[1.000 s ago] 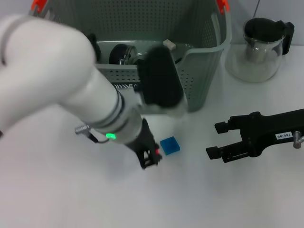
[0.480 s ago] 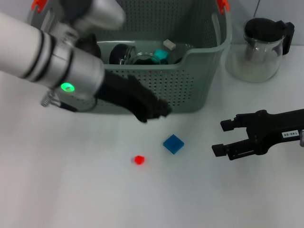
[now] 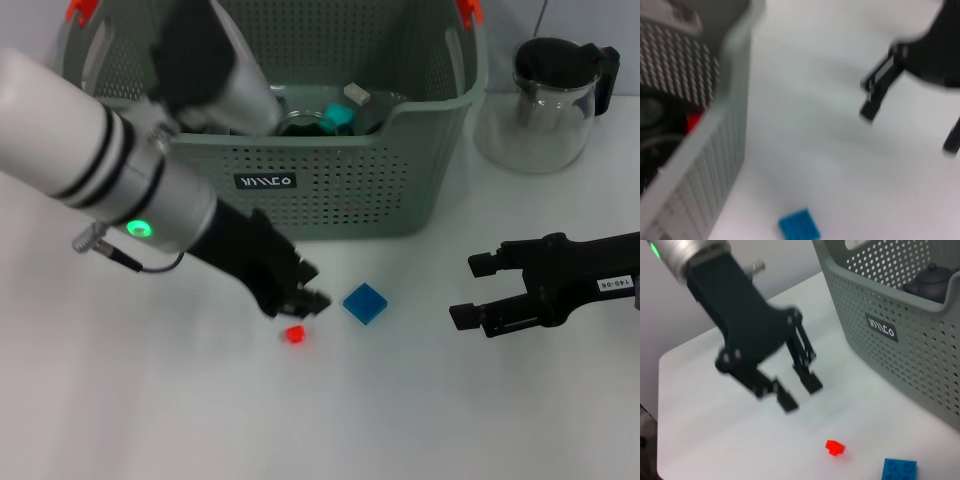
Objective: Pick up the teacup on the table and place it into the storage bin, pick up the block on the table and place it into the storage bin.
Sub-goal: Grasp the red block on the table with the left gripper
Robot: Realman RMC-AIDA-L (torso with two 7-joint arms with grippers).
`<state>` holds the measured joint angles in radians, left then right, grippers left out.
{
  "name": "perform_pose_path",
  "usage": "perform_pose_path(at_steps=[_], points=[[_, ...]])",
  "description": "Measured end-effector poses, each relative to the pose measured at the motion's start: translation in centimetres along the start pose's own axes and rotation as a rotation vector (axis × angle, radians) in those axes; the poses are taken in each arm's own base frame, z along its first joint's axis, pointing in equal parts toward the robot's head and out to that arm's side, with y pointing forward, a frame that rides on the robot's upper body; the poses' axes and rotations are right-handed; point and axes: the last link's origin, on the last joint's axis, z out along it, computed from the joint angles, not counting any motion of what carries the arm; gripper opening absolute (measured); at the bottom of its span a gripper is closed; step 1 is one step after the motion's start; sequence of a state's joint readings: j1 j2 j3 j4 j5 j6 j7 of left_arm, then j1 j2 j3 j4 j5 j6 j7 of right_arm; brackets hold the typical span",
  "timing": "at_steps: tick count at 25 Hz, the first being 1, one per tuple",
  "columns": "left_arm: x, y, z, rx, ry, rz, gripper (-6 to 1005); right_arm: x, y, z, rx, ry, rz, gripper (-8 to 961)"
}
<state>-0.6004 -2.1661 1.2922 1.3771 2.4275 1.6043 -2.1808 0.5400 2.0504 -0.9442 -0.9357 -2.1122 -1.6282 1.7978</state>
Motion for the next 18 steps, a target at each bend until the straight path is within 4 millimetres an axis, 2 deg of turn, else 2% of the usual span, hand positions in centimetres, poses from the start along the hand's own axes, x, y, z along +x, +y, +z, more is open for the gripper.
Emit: perform_pose_path(at_steps=[7, 10, 15, 18], points=[[-1.2, 0.8, 3.9, 0.031, -0.168, 0.081, 303, -0.4, 0.0, 0.2, 0.002, -0.004, -0.004, 944], [-1.5, 0.6, 5.3, 0.067, -0.198, 0.08, 528, -0.4, 0.0, 0.3, 0.0, -0.005, -0.003, 945], [-1.8, 0.2, 6.5, 0.138, -0.234, 0.104, 600, -0.5, 0.0, 0.4, -0.002, -0.006, -0.001, 945], [-1.9, 0.1, 6.8, 0.15, -0.235, 0.108, 584, -0.5, 0.0, 0.4, -0.002, -0.007, -0.001, 945]])
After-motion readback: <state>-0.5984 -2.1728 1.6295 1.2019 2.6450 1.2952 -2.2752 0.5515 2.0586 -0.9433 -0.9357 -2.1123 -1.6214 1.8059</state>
